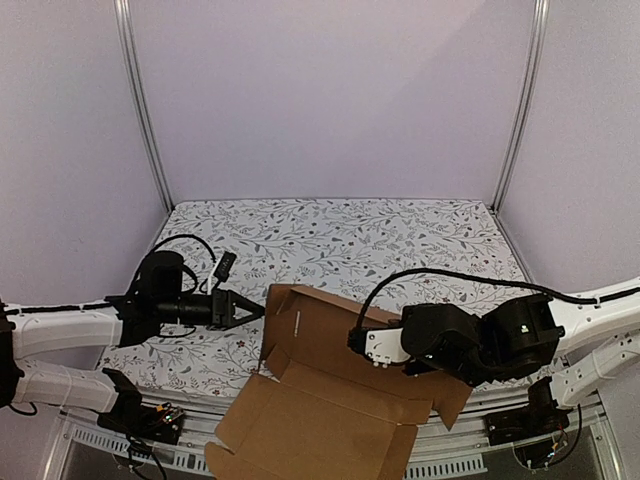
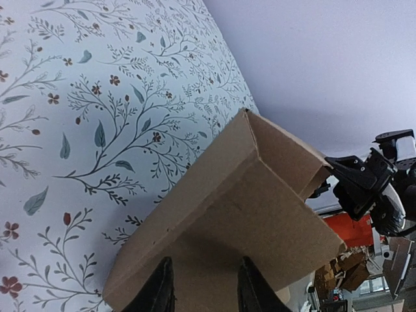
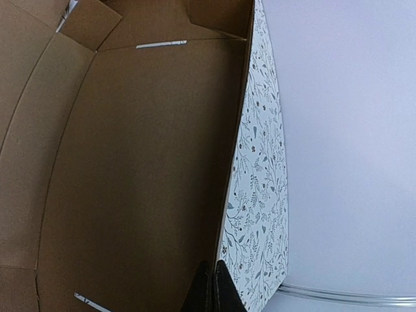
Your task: Fold the paper box
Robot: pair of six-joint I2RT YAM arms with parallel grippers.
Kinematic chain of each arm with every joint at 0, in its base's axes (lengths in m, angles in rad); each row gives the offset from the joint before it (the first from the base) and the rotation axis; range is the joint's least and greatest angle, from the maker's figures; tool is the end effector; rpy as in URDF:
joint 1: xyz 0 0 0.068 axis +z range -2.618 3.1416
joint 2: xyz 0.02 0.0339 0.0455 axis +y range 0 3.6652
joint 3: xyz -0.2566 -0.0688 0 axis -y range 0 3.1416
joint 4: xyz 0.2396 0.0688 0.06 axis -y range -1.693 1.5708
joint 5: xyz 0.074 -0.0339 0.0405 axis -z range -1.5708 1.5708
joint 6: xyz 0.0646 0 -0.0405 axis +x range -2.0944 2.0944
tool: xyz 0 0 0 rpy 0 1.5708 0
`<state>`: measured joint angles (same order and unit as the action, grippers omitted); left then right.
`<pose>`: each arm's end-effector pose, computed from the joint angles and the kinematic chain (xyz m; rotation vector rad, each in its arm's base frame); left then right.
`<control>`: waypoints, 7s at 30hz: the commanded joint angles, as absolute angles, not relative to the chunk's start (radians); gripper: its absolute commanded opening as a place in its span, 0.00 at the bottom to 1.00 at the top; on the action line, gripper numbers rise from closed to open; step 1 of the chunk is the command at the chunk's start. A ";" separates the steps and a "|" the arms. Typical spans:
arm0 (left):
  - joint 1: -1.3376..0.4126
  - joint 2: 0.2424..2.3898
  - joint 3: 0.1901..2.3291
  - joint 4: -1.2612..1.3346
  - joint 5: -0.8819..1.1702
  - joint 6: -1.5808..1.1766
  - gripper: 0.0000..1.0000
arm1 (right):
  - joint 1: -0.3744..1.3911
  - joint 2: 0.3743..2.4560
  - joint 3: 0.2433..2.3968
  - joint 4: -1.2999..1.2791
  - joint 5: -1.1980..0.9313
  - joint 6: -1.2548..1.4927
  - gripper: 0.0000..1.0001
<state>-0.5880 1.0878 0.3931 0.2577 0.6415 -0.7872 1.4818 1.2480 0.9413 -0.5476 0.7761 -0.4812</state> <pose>0.1760 -0.1638 0.1802 0.2451 2.2437 -1.4591 0.0685 0.2589 0.2511 -1.5961 1.4608 -0.3830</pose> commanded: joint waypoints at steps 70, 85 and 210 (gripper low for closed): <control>-0.652 1.046 0.424 0.087 0.238 -0.566 0.38 | 1.366 1.736 0.806 0.641 1.024 -1.424 0.00; -0.652 0.896 0.398 0.003 0.200 -0.572 0.38 | 1.217 1.729 0.880 0.485 0.872 -1.291 0.00; -0.595 1.436 0.791 0.155 0.538 -0.605 0.07 | 1.242 1.548 0.769 0.361 0.858 -1.118 0.00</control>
<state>-0.5148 1.4475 0.7715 0.1810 0.4961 -0.5968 1.2362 1.5650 0.7879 0.4355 0.8818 -1.1736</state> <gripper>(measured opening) 0.072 0.004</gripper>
